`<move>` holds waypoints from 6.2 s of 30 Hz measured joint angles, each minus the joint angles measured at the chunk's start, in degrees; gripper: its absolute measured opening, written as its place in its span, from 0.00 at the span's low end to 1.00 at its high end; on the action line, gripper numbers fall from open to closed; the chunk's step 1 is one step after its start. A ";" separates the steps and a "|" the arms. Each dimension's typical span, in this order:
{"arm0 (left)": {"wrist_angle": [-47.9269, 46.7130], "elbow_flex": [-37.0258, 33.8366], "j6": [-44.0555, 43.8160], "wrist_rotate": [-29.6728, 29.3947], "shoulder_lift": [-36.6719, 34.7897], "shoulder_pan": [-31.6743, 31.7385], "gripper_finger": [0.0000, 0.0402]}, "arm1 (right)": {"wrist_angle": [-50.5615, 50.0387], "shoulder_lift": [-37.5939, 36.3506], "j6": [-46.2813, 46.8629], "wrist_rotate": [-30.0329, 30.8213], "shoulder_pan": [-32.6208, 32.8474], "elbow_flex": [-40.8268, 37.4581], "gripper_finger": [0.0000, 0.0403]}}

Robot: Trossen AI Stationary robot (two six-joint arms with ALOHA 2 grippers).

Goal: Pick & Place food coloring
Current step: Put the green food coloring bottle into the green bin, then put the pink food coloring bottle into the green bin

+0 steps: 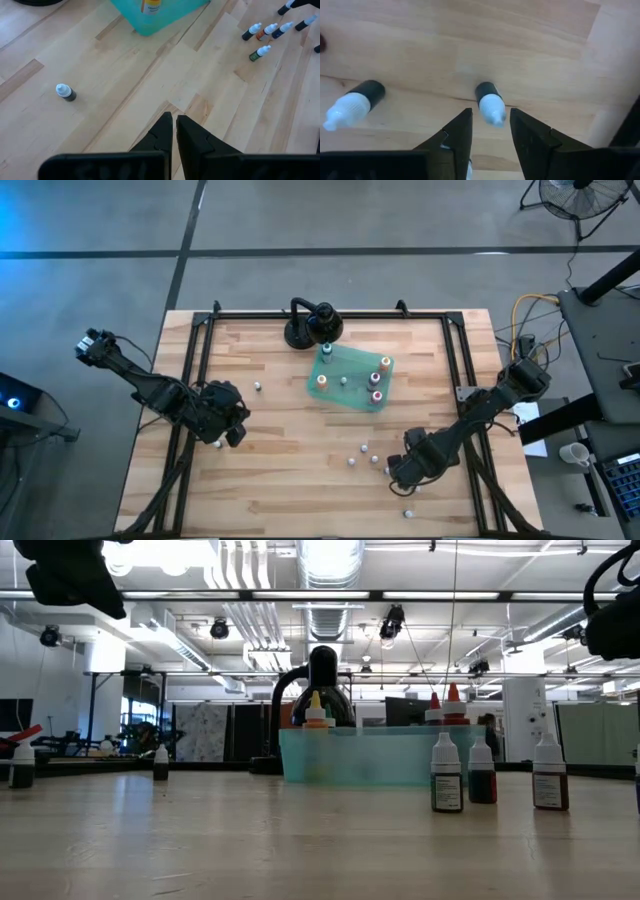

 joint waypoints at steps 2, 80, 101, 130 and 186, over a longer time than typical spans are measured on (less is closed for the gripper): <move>0.00 0.00 0.00 0.00 0.00 0.02 0.00 | 0.08 0.00 -0.02 0.00 -0.04 -0.15 0.29; 0.00 0.00 -0.02 0.00 0.02 0.00 0.00 | -10.02 3.63 -64.57 24.72 -40.25 36.19 0.14; -0.02 0.00 -0.02 0.00 0.02 0.00 0.00 | -7.80 13.45 -72.20 8.86 -56.89 32.94 0.14; -0.02 0.00 -0.02 0.00 0.02 0.00 0.00 | -7.30 23.32 -81.50 10.51 -58.16 33.00 0.14; -0.02 0.00 -0.21 -1.53 0.01 0.01 0.00 | -6.87 5.70 -65.95 11.20 -13.82 34.63 0.42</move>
